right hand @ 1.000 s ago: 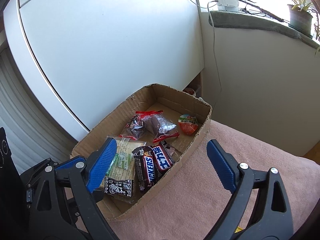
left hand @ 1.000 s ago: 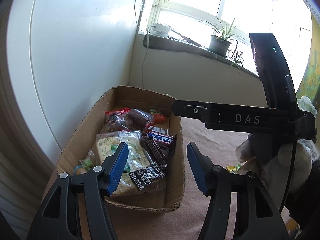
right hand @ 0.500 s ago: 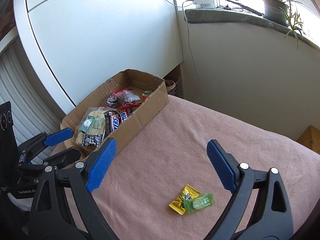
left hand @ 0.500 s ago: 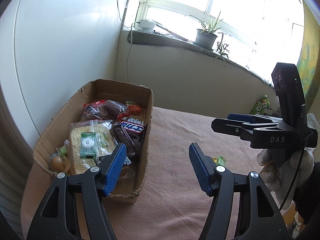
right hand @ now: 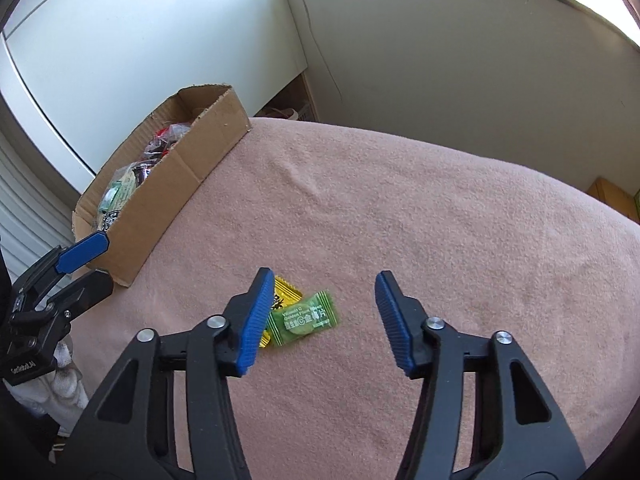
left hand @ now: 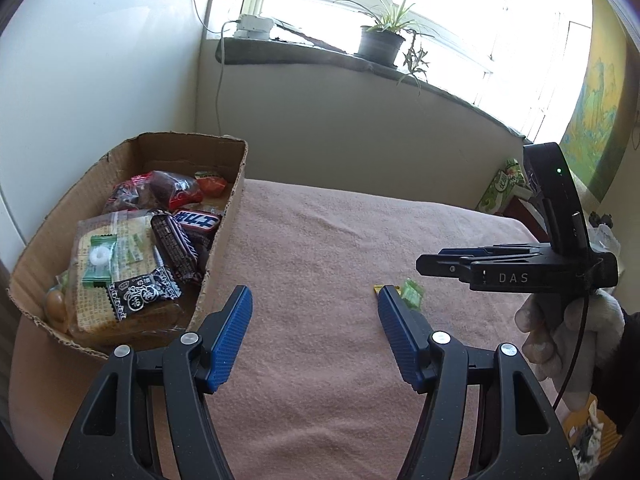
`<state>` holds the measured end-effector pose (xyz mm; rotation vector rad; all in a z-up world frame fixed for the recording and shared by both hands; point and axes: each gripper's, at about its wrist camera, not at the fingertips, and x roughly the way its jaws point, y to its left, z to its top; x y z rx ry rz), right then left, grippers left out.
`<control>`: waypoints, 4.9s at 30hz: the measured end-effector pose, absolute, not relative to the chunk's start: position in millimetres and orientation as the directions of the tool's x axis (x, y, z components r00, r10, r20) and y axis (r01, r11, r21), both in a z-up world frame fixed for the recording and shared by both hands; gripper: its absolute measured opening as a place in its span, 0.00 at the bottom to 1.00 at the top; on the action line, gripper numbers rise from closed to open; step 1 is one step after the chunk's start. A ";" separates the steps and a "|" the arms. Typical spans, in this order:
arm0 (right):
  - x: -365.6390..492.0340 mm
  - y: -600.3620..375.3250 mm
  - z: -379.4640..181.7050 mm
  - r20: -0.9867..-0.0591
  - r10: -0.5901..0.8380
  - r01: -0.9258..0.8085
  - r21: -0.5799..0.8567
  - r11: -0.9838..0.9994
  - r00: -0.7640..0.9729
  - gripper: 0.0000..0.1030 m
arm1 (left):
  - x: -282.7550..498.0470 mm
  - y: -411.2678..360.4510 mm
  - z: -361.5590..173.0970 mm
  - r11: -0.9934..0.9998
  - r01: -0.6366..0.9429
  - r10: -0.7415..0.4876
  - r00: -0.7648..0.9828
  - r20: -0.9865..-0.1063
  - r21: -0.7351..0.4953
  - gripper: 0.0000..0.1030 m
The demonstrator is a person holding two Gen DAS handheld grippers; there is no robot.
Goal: Organize snacks
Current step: 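Move both open tools back to the yellow candy and green mint, then grasp the yellow candy with the left tool while the right tool grasps the green mint, then carry the yellow candy and green mint with both tools into the box, then open both tools to release the candies and withdraw from the box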
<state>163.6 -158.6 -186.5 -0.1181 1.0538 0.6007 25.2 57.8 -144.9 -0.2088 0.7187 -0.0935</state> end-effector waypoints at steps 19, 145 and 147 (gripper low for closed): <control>155.5 -118.8 -217.8 -0.909 0.245 -0.520 0.038 0.853 0.336 0.42 | 28.9 58.0 -155.3 0.967 0.034 -0.195 0.732 -0.653 -0.251 0.63; 58.0 -28.4 -104.6 -0.674 0.540 -0.720 0.017 0.693 0.504 0.96 | -57.3 157.3 -81.5 0.958 -0.261 0.152 0.808 -0.570 -0.114 0.79; 55.8 -31.0 -103.5 -0.673 0.541 -0.721 0.017 0.693 0.504 0.96 | -58.3 154.9 -79.7 0.958 -0.264 0.158 0.809 -0.567 -0.111 0.79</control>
